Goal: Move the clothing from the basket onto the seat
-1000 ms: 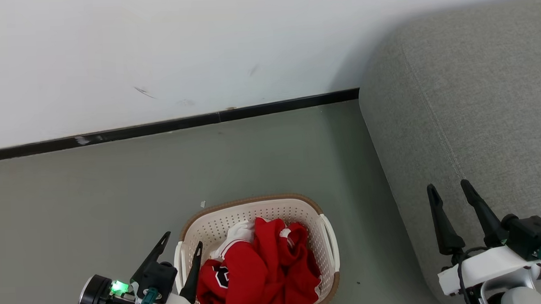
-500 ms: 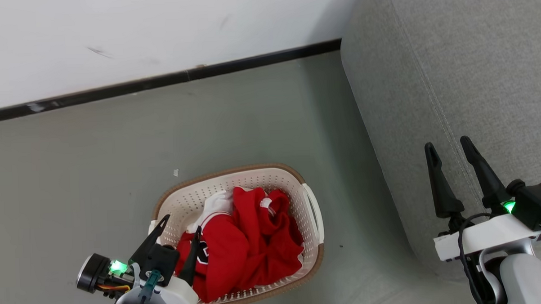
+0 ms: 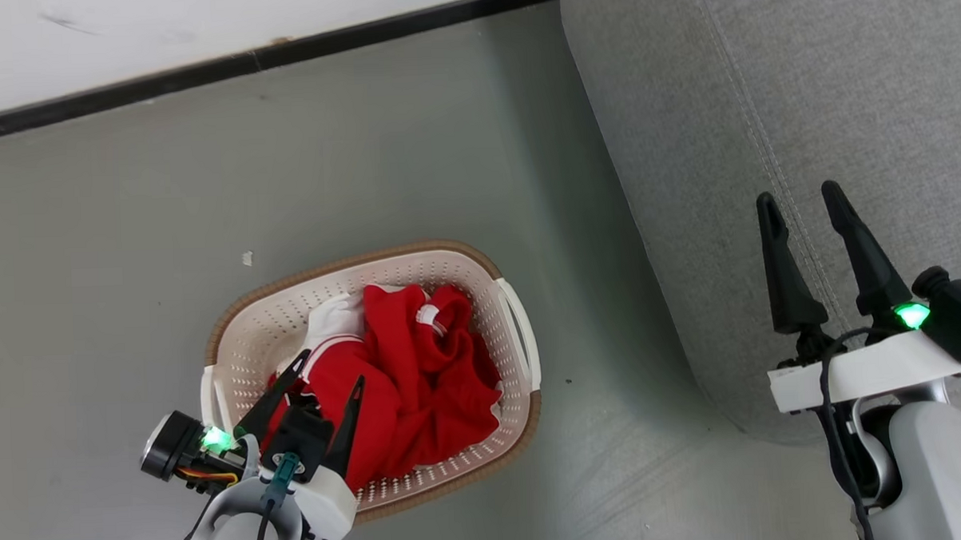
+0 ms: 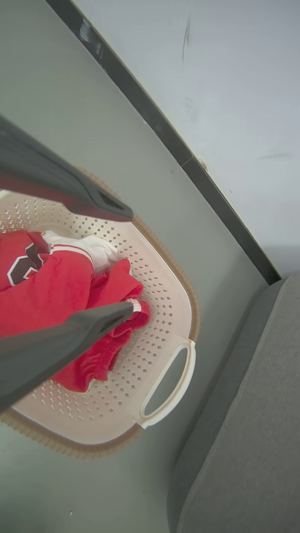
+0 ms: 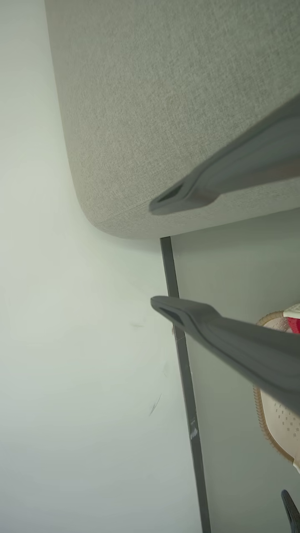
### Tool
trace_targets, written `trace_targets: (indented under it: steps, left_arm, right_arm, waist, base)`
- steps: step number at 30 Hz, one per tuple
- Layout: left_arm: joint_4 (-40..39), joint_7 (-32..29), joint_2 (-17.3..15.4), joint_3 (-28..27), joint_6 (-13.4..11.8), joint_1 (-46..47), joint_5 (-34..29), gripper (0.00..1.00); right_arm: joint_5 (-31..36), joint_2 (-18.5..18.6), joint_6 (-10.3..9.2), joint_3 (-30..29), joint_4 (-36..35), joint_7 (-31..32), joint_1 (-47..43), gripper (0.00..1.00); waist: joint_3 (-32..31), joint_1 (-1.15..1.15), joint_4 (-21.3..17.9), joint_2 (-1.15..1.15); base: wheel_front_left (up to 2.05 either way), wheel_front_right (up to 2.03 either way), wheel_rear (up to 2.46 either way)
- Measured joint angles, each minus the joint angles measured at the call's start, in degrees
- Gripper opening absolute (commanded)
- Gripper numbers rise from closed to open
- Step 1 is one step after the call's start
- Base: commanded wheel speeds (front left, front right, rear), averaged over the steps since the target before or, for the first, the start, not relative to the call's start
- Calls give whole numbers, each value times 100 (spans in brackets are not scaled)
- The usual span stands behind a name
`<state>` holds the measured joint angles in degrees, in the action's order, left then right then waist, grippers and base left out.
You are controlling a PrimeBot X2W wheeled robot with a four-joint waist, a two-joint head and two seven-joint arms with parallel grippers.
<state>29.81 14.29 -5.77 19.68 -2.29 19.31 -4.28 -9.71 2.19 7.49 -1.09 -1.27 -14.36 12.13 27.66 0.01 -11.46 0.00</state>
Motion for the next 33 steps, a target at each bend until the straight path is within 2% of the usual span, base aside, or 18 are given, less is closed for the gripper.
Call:
trace_targets:
  steps: [16, 33]
  left_arm:
    - [366, 0, -203, 98, 0, 305, -194, 100]
    - [824, 0, -365, 324, 54, 756, -494, 100]
  right_arm:
    - [-205, 2, 0, 233, -33, -1, 668, 100]
    - [-386, 2, 0, 215, -45, -2, 1089, 100]
  waist:
    - [740, 0, -401, 0]
    - [1379, 0, -739, 0]
  base:
    - [0, 0, 0]
    - [0, 0, 0]
